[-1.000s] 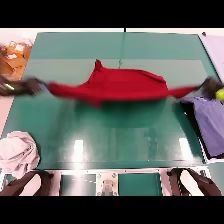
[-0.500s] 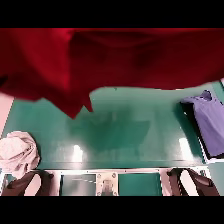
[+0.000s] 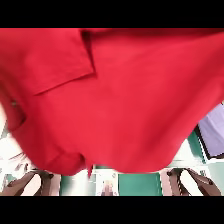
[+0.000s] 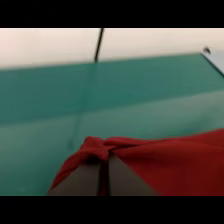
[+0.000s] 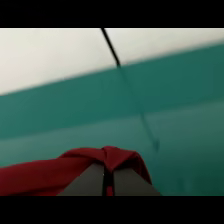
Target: Fold the shirts.
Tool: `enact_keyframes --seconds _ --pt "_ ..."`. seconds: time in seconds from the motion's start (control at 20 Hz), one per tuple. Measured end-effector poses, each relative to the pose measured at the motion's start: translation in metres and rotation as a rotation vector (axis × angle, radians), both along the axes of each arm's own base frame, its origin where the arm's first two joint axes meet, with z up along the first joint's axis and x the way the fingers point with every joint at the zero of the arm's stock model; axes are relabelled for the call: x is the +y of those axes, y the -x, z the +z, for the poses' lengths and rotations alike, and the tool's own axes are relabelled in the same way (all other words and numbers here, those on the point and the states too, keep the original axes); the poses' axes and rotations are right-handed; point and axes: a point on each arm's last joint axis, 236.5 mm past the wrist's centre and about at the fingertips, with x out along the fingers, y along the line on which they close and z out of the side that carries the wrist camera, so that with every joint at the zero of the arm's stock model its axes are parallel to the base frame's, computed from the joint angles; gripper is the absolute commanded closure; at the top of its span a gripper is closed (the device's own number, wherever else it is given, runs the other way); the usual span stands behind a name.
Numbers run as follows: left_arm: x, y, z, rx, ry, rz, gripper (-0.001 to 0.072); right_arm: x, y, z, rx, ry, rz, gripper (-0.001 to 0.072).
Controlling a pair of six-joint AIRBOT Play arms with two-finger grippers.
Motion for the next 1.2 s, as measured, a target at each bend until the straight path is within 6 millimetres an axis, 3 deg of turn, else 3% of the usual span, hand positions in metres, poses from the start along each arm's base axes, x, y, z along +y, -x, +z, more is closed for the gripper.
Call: enact_keyframes --seconds 0.2,0.3,0.4,0.55,0.75,1.0,1.2 --pt "-0.001 -0.091 -0.143 0.28 0.114 -0.077 0.0678 0.002 -0.076 -0.156 0.258 -0.125 0.043 0.0694" --pt "-0.007 -0.126 -0.209 0.387 0.161 -0.081 0.0678 0.009 -0.107 -0.223 0.356 -0.171 0.049 0.0694" --pt "-0.006 -0.154 -0.267 0.469 0.191 -0.054 0.0678 0.014 -0.13 -0.275 0.437 -0.203 0.05 0.0694" --pt "-0.002 -0.186 -0.321 0.52 0.235 -0.008 0.0678 0.018 -0.166 -0.324 0.491 -0.246 0.044 0.0694" --pt "0.009 -0.216 -0.337 0.482 0.234 0.043 0.0678 0.015 -0.207 -0.335 0.463 -0.267 0.041 0.0694" --pt "0.017 -0.242 -0.31 0.384 0.221 0.068 0.0678 0.012 -0.241 -0.301 0.364 -0.257 0.05 0.0694" --pt "0.02 -0.251 -0.292 0.334 0.215 0.073 0.0678 0.01 -0.25 -0.287 0.329 -0.249 0.052 0.0694"
